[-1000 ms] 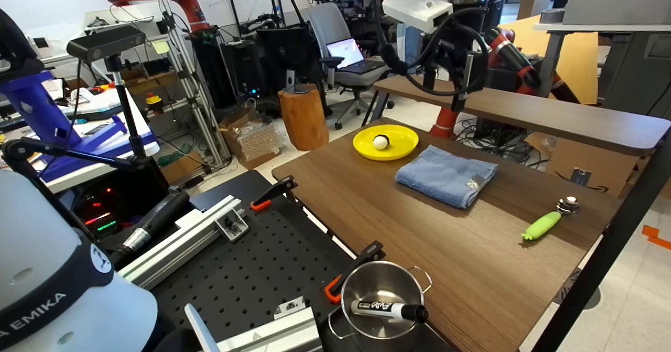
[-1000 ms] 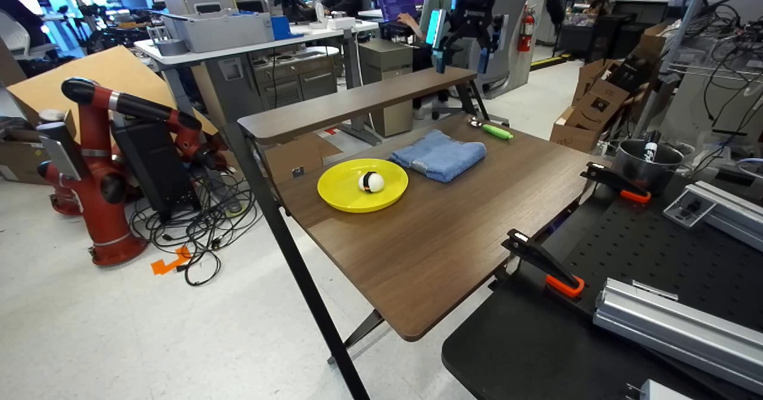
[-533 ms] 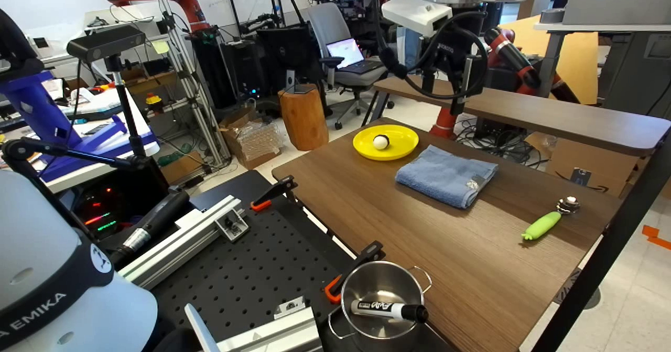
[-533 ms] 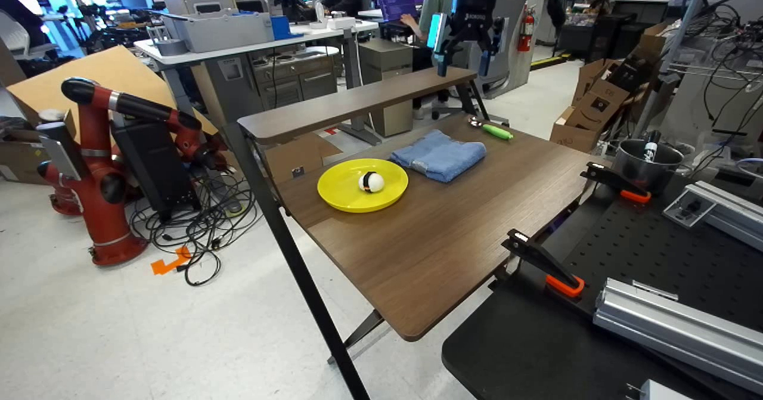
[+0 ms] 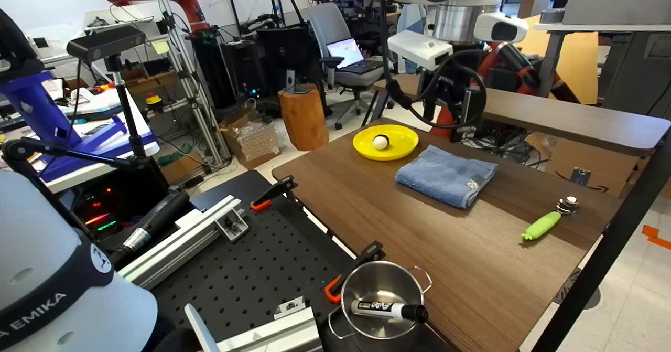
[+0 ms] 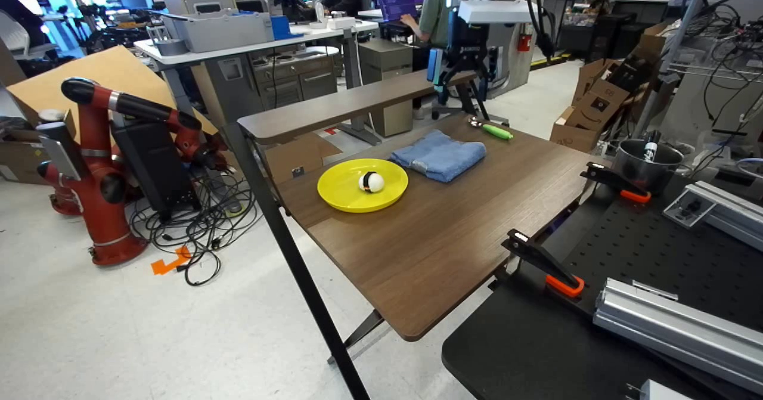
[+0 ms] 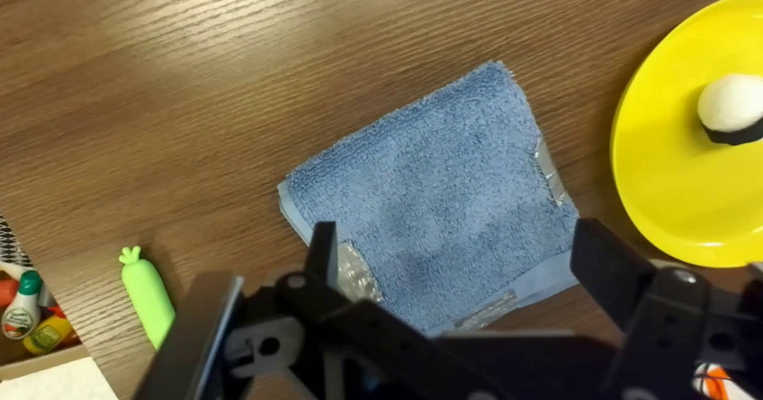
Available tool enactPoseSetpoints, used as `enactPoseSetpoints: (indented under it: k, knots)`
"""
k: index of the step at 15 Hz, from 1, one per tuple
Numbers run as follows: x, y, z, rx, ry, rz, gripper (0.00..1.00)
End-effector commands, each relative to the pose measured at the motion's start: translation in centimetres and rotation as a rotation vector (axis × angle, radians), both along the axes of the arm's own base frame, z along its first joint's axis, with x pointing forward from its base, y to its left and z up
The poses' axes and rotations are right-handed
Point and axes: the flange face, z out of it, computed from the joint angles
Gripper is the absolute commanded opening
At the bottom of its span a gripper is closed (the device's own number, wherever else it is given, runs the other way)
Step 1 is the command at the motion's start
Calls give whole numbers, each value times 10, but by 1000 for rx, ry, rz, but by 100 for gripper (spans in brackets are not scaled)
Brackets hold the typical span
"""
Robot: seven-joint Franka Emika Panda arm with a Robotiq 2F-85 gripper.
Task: Slide the towel backwards
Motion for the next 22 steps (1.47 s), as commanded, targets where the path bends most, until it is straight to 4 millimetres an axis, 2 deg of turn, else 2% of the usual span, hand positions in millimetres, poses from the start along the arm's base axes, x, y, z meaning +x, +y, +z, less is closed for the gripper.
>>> enactPoseSetpoints:
  k: [1, 11, 17, 22]
  knots:
    - [23, -2, -23, -49, 9, -26, 100]
    - [67, -2, -89, -141, 12, -32, 100]
    - [77, 11, -127, -180, 20, -1, 100]
    - [72, 21, -154, -222, 23, 52, 100]
